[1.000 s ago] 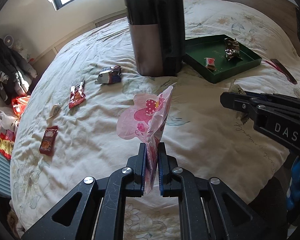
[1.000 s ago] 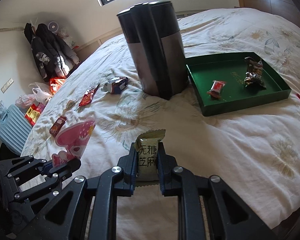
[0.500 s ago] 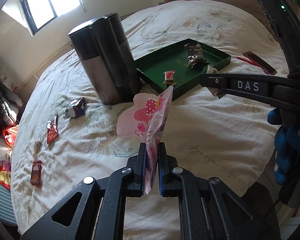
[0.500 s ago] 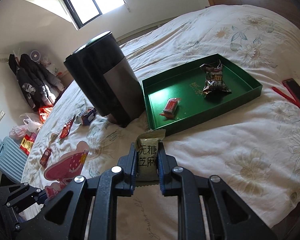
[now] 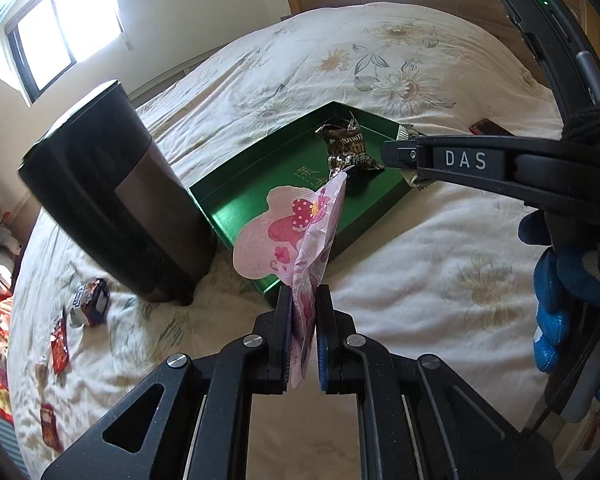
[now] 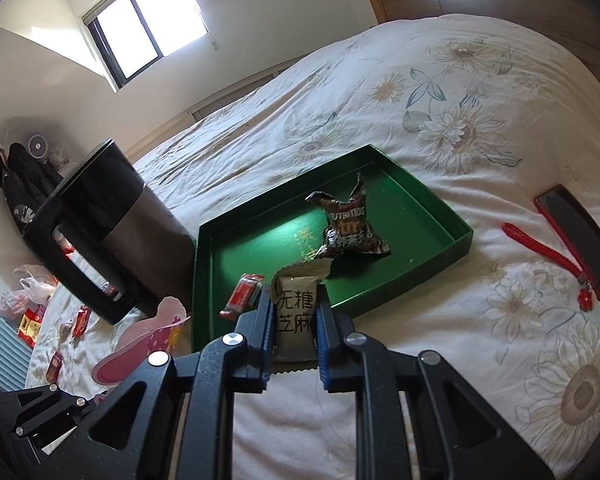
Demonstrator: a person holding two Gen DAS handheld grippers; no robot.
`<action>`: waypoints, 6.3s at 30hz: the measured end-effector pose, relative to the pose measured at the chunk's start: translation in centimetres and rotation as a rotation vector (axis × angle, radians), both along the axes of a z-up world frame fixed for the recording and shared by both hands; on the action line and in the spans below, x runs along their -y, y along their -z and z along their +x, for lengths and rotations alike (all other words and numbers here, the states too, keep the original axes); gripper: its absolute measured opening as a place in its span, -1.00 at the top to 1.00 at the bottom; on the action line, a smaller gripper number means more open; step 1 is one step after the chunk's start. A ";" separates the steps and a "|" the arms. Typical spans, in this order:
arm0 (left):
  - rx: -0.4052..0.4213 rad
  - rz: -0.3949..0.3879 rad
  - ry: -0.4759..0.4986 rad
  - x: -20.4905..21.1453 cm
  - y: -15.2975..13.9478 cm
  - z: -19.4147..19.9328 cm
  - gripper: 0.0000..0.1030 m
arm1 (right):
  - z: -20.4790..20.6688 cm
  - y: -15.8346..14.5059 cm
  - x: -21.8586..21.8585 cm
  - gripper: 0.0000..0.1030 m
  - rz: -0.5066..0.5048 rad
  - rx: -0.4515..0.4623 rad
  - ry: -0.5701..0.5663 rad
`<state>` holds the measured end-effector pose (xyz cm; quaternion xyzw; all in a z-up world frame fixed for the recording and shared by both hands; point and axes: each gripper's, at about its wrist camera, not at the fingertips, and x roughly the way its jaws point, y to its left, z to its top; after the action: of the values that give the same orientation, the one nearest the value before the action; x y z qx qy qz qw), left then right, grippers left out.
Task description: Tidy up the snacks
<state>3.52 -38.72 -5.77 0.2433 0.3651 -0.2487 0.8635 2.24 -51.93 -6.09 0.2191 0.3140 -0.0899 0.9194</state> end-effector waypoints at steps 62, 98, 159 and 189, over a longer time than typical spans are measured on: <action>0.001 -0.142 -0.133 4.8 5.5 9.9 -0.10 | 9.0 5.6 7.4 -0.97 -0.163 0.010 0.159; 0.076 -0.146 -0.247 -17.3 -2.7 -1.2 -0.42 | -4.1 -2.8 -8.6 -1.00 -0.174 -0.030 0.079; 0.067 -0.267 -0.708 -47.2 1.8 -5.8 -0.46 | -2.6 -0.4 -35.9 -1.00 -0.320 -0.169 -0.360; 0.036 -0.030 -0.712 -46.7 7.9 9.6 -0.46 | 13.1 2.7 -39.4 -1.00 -0.336 -0.237 -0.384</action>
<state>13.11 8.00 -13.66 0.0924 0.4080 0.0670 0.9058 15.30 -12.52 -8.77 -0.0121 0.4356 0.0101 0.9000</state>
